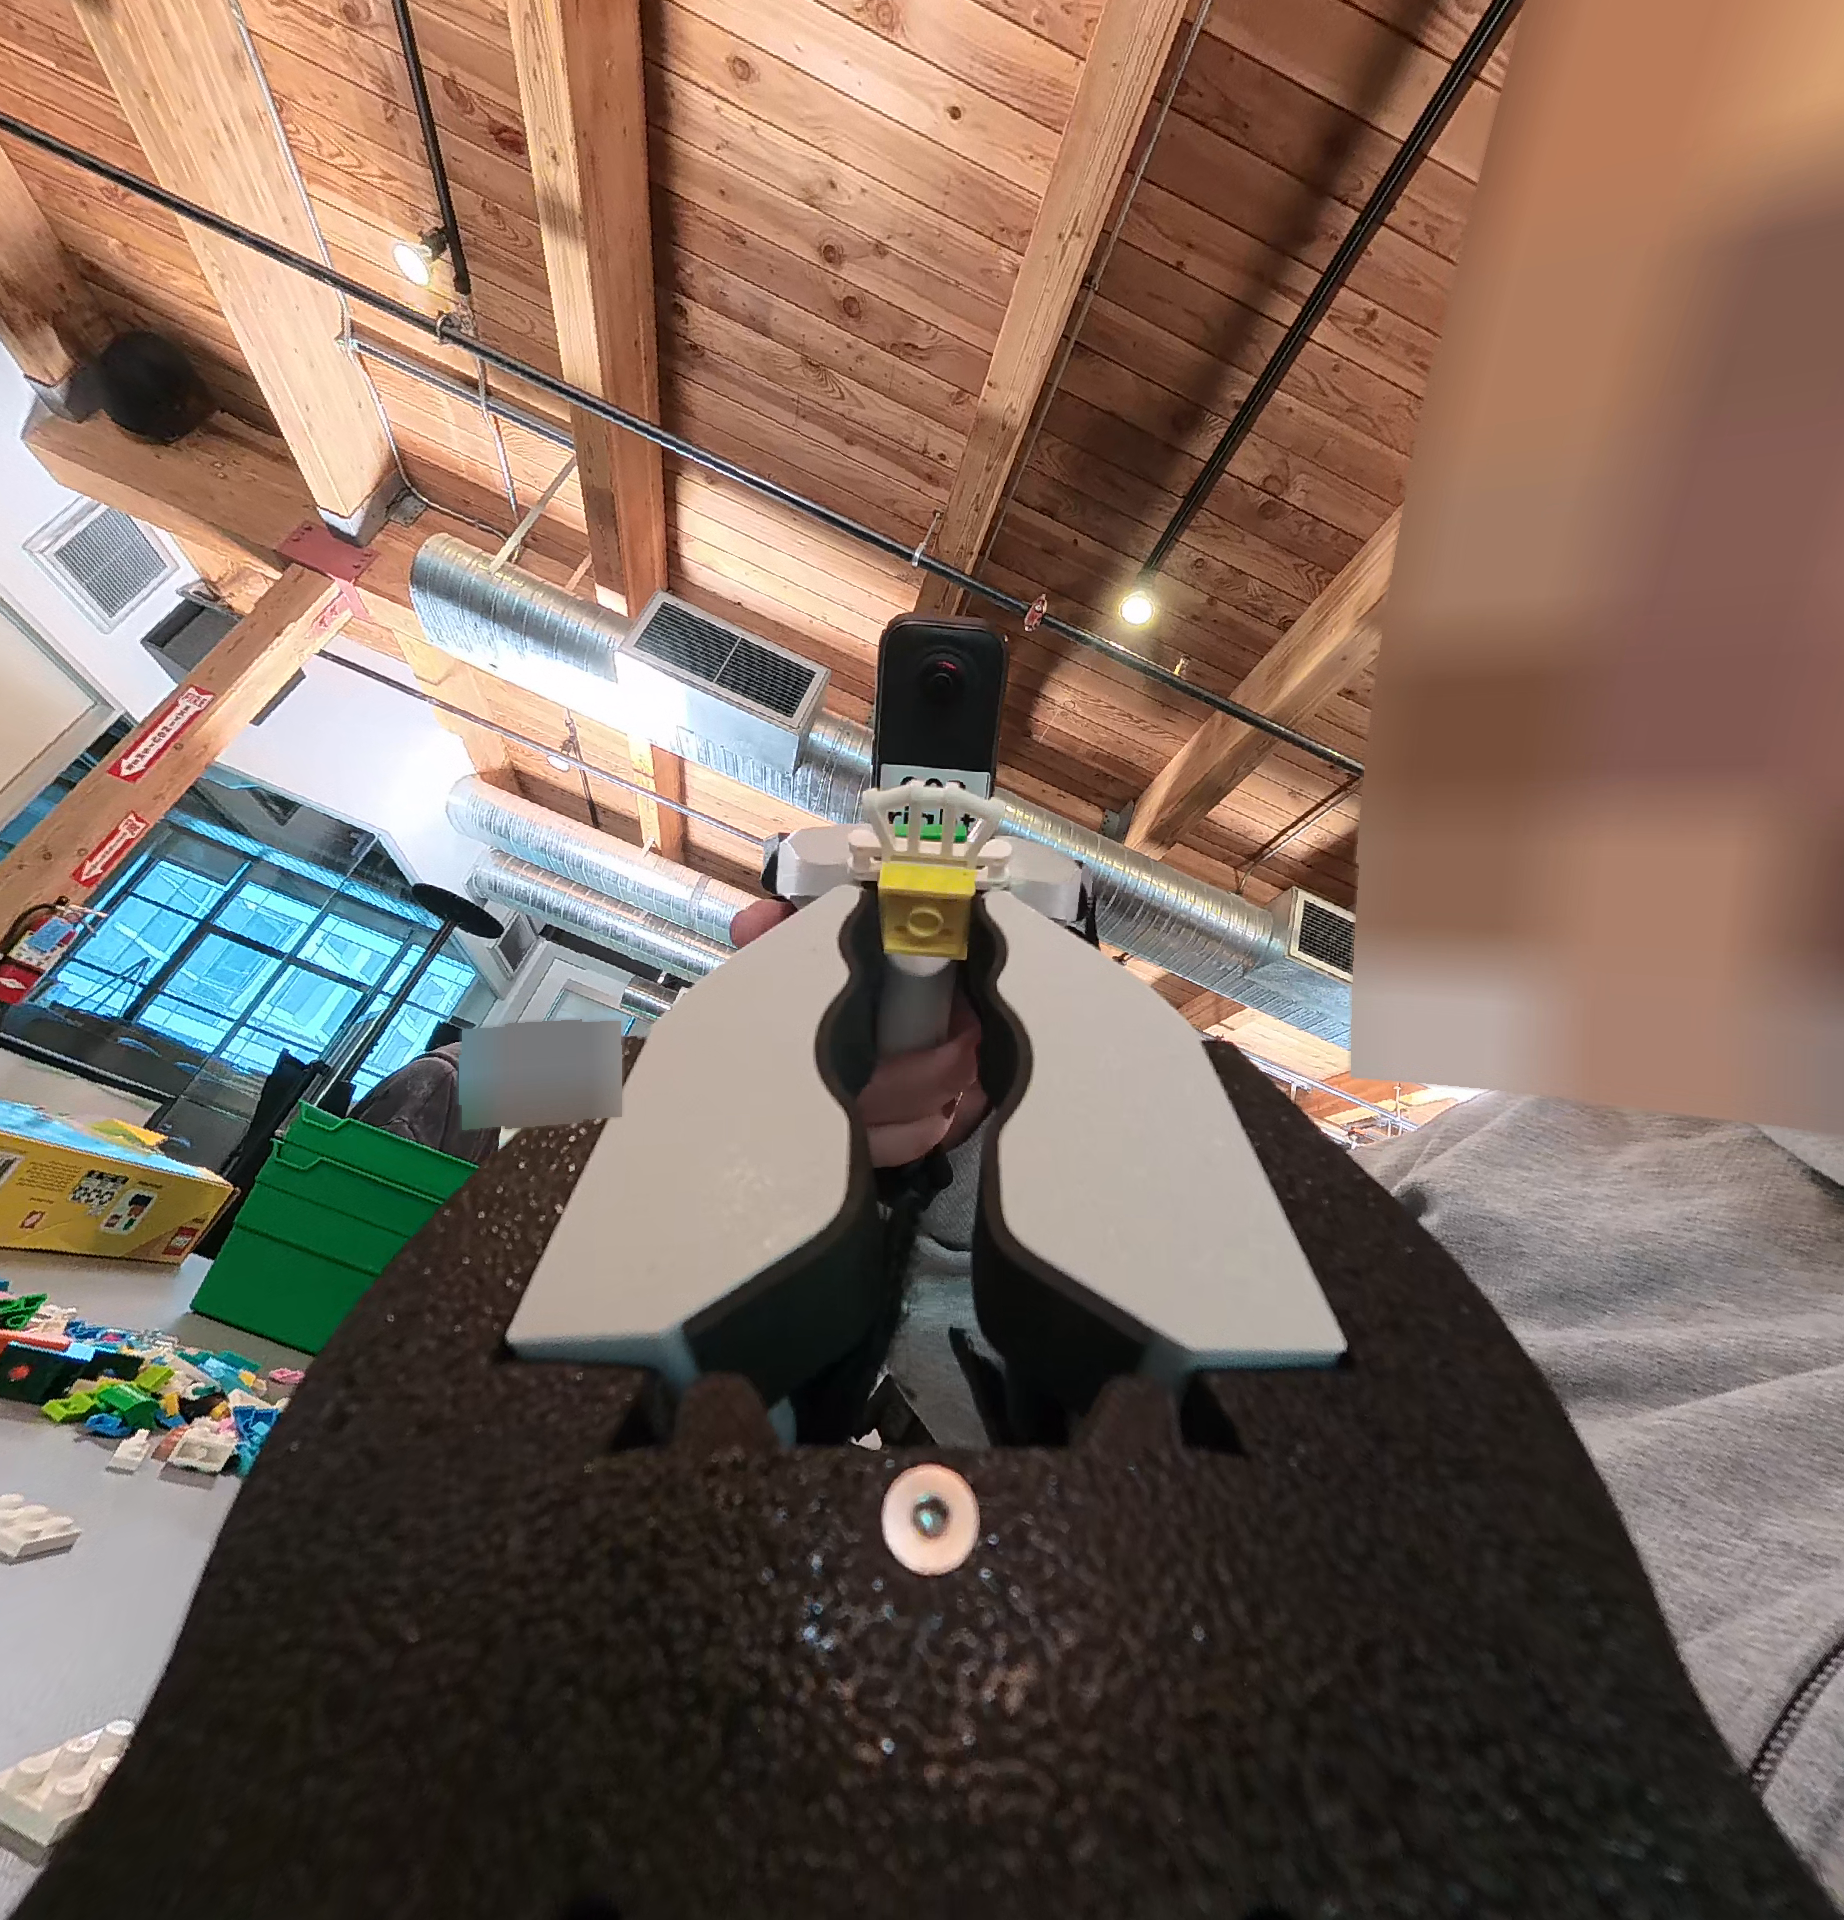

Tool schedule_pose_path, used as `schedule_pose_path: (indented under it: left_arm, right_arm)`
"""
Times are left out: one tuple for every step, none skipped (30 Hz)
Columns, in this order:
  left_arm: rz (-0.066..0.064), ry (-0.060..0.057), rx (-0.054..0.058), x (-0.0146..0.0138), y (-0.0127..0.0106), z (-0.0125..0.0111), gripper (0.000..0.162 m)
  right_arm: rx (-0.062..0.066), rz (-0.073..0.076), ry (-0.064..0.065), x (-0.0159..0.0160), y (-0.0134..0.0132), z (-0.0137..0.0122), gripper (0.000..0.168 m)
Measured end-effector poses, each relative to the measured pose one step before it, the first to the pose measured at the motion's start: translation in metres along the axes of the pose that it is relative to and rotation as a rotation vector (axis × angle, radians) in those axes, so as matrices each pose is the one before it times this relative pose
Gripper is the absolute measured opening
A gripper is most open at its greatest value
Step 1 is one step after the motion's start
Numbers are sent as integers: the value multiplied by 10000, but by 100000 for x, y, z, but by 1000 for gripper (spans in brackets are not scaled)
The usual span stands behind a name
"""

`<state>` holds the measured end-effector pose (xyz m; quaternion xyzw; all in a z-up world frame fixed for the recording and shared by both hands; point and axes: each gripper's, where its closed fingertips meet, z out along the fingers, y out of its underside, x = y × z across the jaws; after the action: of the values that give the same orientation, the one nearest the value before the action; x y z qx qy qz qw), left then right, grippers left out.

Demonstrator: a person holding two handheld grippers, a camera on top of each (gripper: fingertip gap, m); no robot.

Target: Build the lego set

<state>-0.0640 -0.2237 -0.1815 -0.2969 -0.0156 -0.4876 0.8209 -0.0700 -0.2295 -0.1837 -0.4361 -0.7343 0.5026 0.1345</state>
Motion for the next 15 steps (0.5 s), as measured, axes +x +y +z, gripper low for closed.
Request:
schedule_pose_path:
  left_arm:
    - [-6,-8,5,-18,2,0,16]
    - [3,-5,3,-8,-3,2,16]
    - [8,0,-2,10,2,5,16]
    - [2,-3,6,-14,-12,-6,16]
    - [-12,0,4,-13,-13,-6,16]
    - [-10,-1,6,-5,0,1,16]
    - [-5,-4,11,-10,-17,-3,16]
    - [-7,-4,1,-5,-10,-2,16]
    - [-9,5,-3,1,11,-5,16]
    - [-8,2,-3,0,8,3,16]
    - [-4,9,-3,15,11,14,16]
    - [0,2,12,0,-11,0,16]
    - [1,-23,1,-39,-5,-10,16]
    - [-3,-12,26,-20,-55,-16,16]
    - [-8,1,8,-7,-22,-8,16]
  right_arm:
    - [-2,-7,10,8,20,37,21]
    - [-4,4,2,10,17,13,20]
    - [0,10,4,15,7,22,19]
    - [14,6,12,29,-8,2,19]
    - [20,6,18,23,-11,6,19]
    - [22,9,22,32,-24,-20,19]
    - [30,6,17,25,-43,-19,19]
    - [33,9,5,13,-55,-28,20]
    - [38,11,-1,6,-54,-37,20]
    - [42,6,-3,4,-66,-21,20]
    - [30,8,-9,-19,-45,-13,21]
    - [18,7,-4,-2,-22,6,19]
    - [11,-8,-3,-1,2,23,17]
    - [28,-11,3,-8,-27,13,15]
    - [25,-17,35,30,-24,17,15]
